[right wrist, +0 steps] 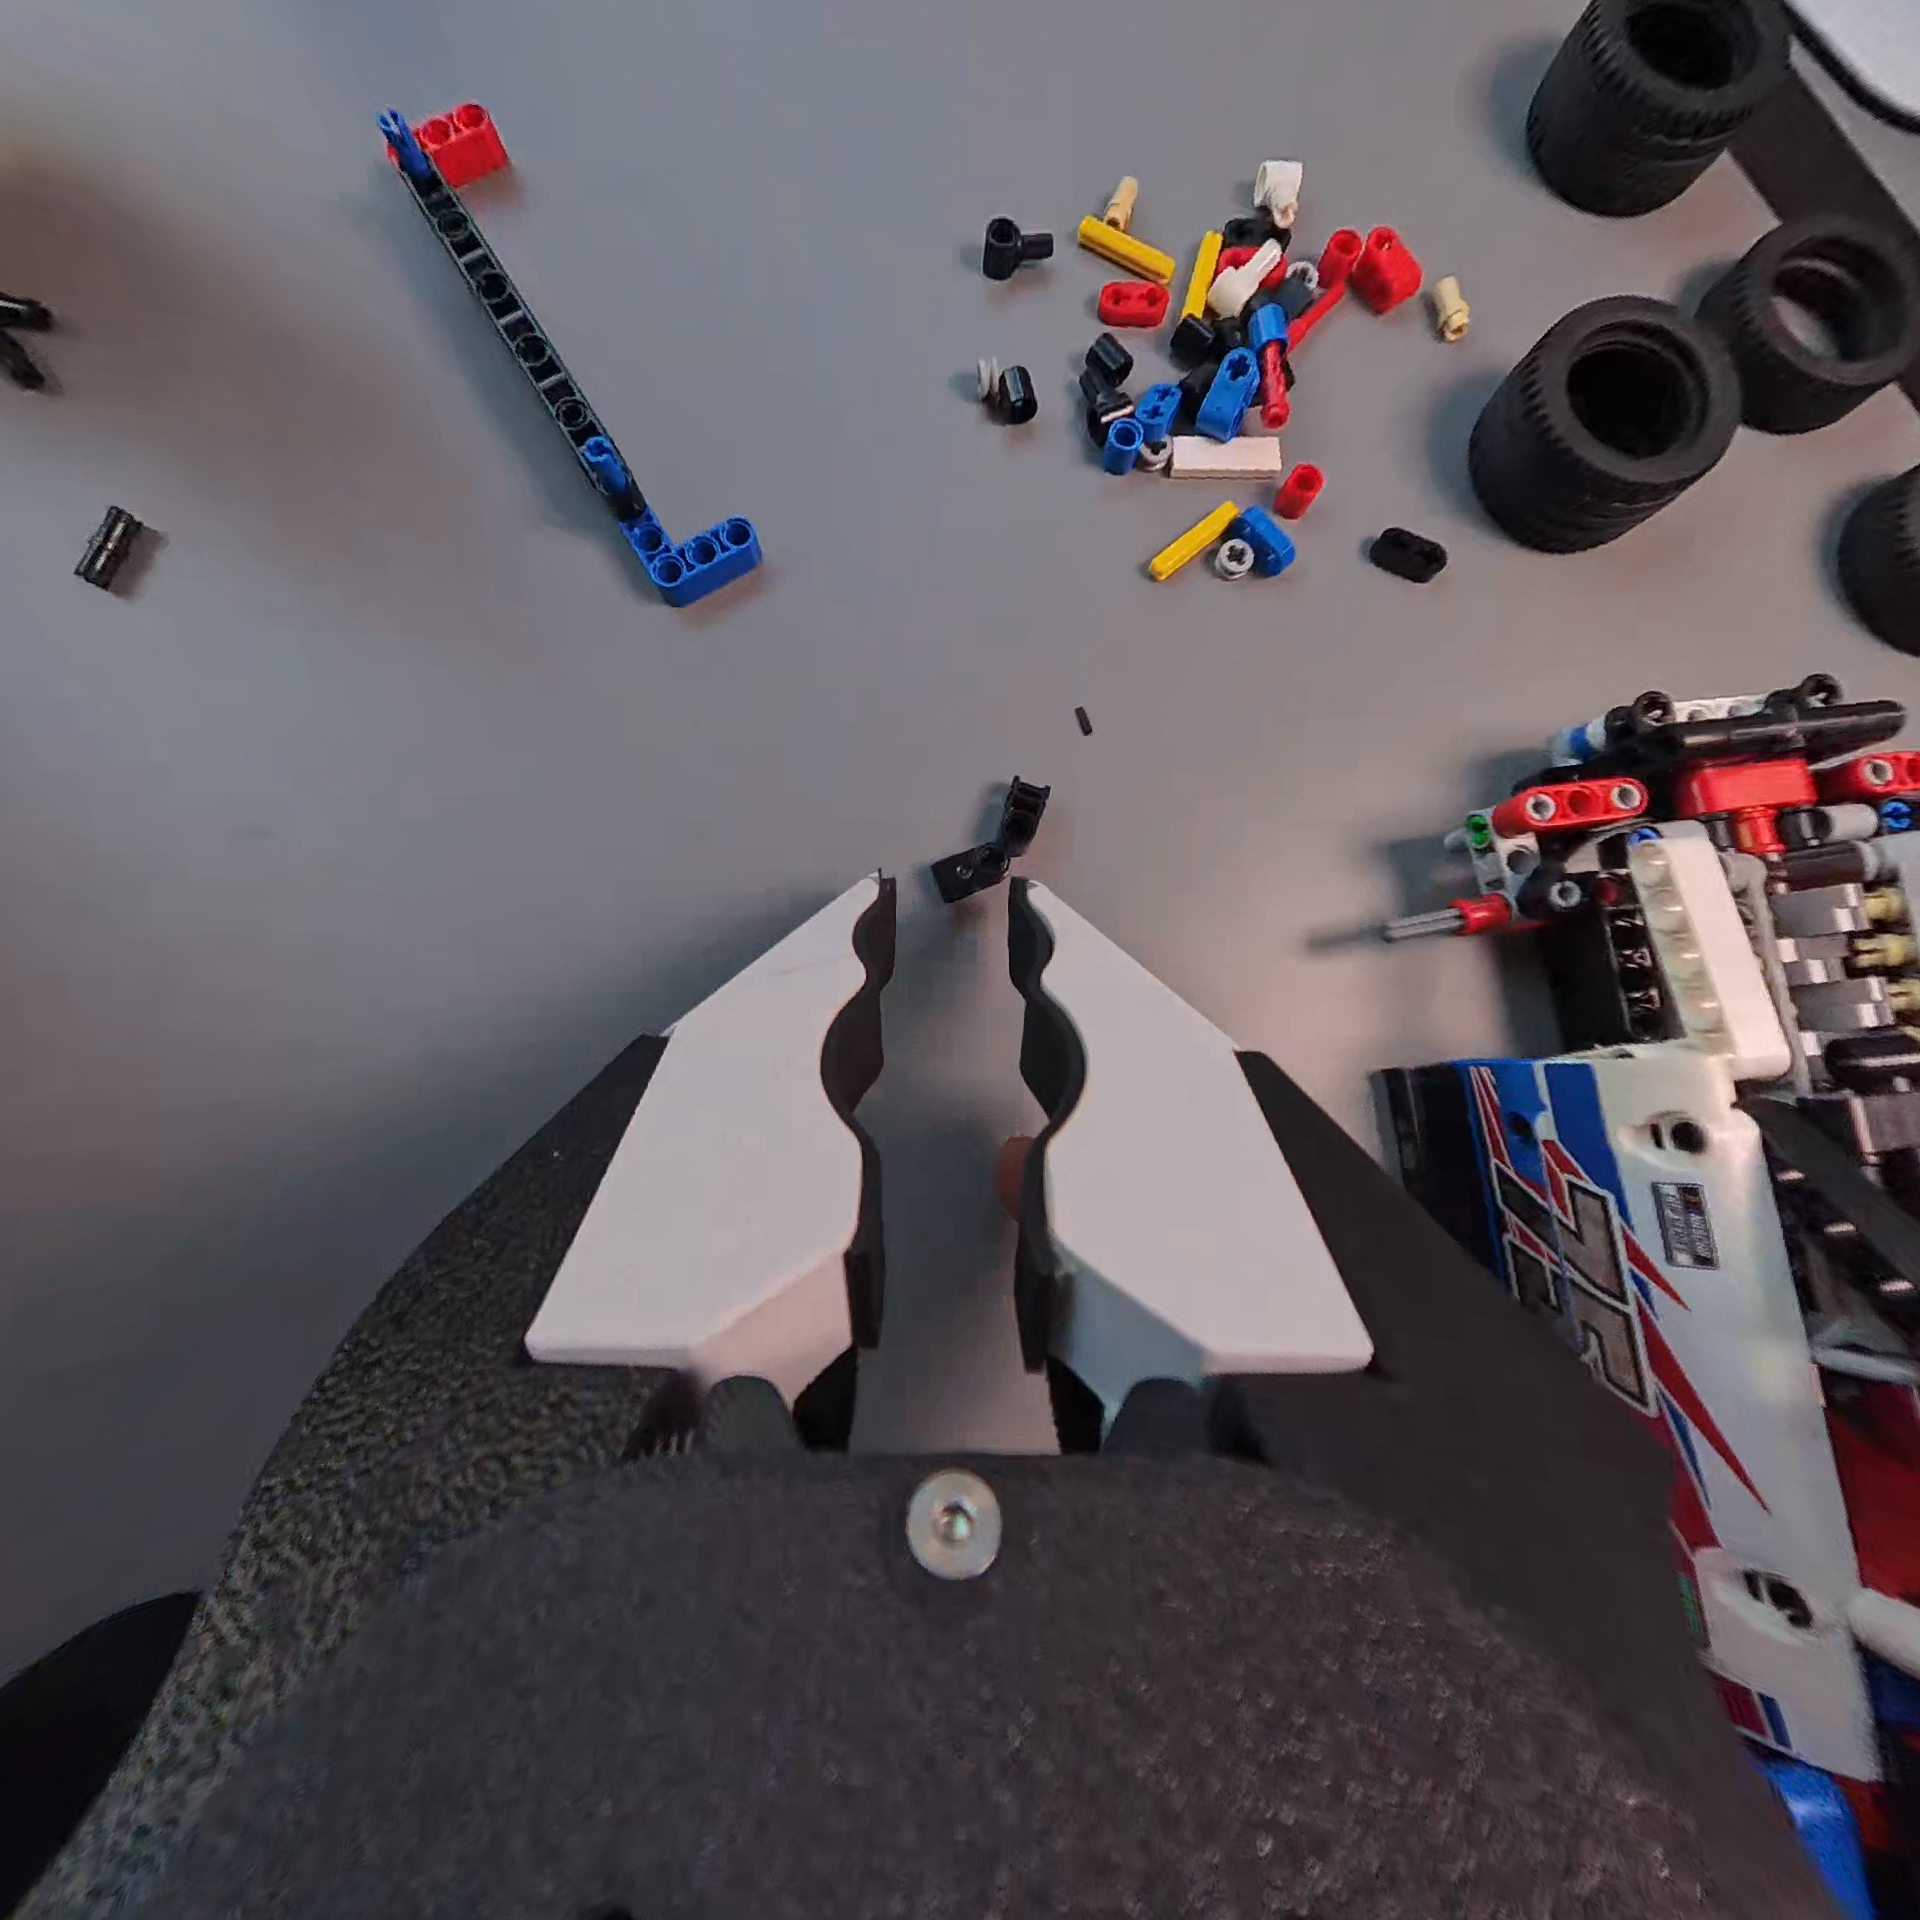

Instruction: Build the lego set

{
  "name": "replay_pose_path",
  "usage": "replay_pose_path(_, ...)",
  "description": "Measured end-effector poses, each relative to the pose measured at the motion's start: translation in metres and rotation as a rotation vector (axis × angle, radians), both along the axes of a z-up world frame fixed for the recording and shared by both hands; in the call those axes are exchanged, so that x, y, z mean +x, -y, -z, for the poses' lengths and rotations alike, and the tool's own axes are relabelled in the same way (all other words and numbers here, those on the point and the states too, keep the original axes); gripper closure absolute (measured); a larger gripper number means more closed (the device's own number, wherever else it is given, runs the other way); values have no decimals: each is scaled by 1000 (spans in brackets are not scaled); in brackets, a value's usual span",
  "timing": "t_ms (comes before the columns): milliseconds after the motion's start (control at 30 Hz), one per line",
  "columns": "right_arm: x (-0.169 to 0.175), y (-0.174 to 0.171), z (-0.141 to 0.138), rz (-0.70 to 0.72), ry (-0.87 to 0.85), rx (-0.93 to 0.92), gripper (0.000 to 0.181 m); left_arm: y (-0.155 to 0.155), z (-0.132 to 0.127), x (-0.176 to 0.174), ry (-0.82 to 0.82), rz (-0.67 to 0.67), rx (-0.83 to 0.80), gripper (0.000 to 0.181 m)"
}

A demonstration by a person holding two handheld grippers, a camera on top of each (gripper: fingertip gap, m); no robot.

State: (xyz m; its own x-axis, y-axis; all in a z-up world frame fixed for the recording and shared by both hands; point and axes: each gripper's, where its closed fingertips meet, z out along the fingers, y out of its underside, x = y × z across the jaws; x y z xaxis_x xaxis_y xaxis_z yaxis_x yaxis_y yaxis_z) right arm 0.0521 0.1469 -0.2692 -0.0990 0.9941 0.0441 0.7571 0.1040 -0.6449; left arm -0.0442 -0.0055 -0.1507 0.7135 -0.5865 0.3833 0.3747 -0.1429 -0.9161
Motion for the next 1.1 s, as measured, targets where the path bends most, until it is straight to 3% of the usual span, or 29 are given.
replay_pose_path(33, 1, 1, 3, -4, 12, -4, 160, 0, 0, 0, 1, 1, -1, 167)
replay_pose_path(233, -6, 1, 9, -3, 33, 60, 168, 0, 4, 6, -7, 23, -14, 167)
replay_pose_path(433, -6, 72, -4, -395, -78, 14, 168, 0, 8, 10, -23, 41, -28, 167)
replay_pose_path(567, 3, 111, -5, -530, -57, -123, 166, 0, 12, 12, -33, 55, -43, 167)
replay_pose_path(700, 3, 104, -2, -491, -31, -117, 154, 0, 17, 16, -56, 74, -64, 167)
replay_pose_path(900, 23, 116, -2, -542, 55, -89, 161, 1, 38, 26, -210, 109, -115, 167)
replay_pose_path(1100, 16, 118, 9, -530, 83, 9, 161, 4, 54, 41, -372, 139, -112, 167)
